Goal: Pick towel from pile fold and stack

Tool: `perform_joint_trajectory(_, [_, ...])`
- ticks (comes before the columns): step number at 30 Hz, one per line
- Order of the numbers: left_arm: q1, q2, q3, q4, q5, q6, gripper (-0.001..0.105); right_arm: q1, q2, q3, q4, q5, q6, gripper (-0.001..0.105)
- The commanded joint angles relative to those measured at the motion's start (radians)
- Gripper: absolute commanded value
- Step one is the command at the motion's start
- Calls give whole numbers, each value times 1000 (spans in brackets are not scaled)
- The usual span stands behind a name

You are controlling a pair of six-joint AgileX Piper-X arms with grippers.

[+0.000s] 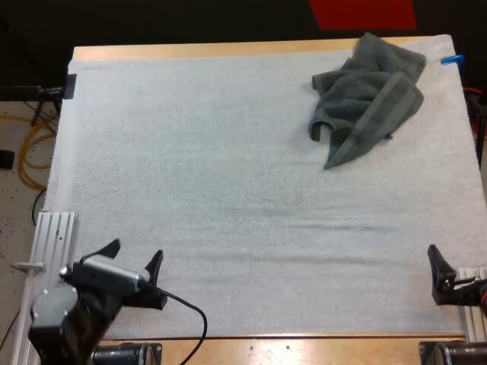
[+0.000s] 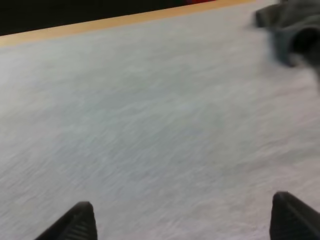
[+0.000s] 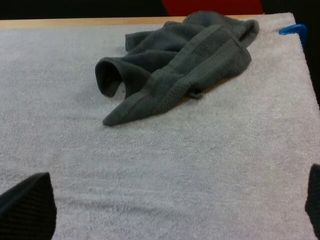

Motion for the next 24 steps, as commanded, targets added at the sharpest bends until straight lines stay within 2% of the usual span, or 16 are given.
perform_joint_trajectory(1, [-3, 13, -23, -25, 53, -10, 68, -5, 22, -19, -5, -14, -3, 100])
perform_joint_trajectory(3, [-6, 62, -66, -62, 120, -10, 68, -5, 76, -51, -5, -72, -3, 100])
perform_joint_trajectory(6, [-25, 109, -121, -117, 181, -32, 68, -5, 157, -96, -15, -188, -3, 100])
perform_joint_trajectory(13, [-194, 194, -242, -151, 215, -64, 68, -5, 345, -177, -139, -369, 28, 100])
perform_joint_trajectory(16, [-255, 234, -274, -154, 219, -66, 68, -5, 438, -201, -213, -365, 46, 100])
perform_joint_trajectory(24, [-284, 329, -287, -208, 231, -89, 68, -5, 782, -281, -376, -140, 134, 100])
